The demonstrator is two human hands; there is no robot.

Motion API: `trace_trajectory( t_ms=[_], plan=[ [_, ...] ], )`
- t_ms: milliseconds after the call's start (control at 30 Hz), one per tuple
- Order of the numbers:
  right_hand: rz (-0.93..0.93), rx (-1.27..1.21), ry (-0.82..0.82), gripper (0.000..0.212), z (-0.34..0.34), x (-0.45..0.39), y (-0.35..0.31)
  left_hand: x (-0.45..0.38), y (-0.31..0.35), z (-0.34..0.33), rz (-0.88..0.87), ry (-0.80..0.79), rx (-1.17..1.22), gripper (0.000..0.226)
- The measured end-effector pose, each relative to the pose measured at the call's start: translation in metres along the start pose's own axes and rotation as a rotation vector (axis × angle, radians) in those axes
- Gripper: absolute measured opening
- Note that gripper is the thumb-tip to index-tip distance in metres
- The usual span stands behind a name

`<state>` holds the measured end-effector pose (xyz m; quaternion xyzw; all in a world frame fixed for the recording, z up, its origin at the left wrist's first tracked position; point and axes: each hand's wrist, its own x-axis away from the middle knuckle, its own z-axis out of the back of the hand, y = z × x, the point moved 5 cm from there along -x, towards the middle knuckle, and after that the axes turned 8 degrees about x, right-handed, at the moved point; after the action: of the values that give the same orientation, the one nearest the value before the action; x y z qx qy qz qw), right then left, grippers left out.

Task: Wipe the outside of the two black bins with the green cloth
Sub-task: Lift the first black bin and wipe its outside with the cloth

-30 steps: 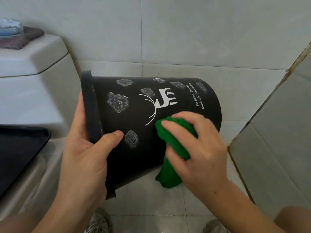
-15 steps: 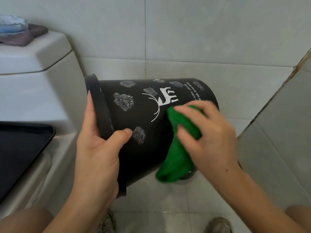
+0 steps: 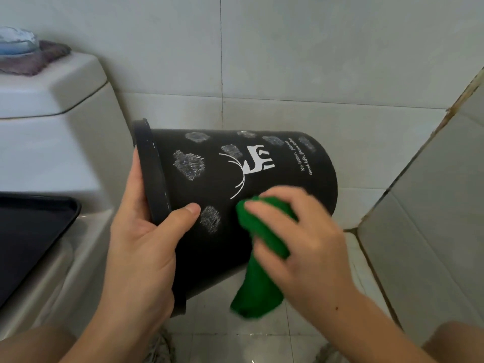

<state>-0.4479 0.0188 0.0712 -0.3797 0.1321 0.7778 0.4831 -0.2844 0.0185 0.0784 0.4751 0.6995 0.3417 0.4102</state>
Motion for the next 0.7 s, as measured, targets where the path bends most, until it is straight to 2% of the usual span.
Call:
trace_trajectory(
  t_ms=[67, 200, 267, 400, 567, 700],
  plan=[
    [0.01, -0.029, -0.036, 0.033, -0.004, -0.001, 0.003, -0.001, -0.004, -0.001, 0.011, 0.0, -0.002, 0.081],
    [-0.221, -0.069, 0.13, 0.035, 0.006, -0.022, 0.036, -0.002, -0.005, -0.003, -0.035, -0.024, -0.02, 0.085],
    [-0.193, -0.084, 0.172, 0.035, 0.008, -0.019, 0.017, -0.001, -0.003, -0.004, -0.059, -0.04, -0.006, 0.08],
    [0.022, -0.136, 0.086, 0.032, -0.003, -0.005, -0.026, -0.002, -0.008, -0.007, -0.056, -0.064, 0.011, 0.067],
    [-0.24, -0.224, 0.186, 0.031, 0.004, -0.032, 0.009, 0.0, -0.012, -0.011, -0.079, -0.072, -0.025, 0.067],
    [-0.132, -0.227, 0.2, 0.025, -0.003, -0.011, -0.029, 0.003, -0.017, -0.011, -0.08, -0.051, -0.038, 0.069]
  ],
)
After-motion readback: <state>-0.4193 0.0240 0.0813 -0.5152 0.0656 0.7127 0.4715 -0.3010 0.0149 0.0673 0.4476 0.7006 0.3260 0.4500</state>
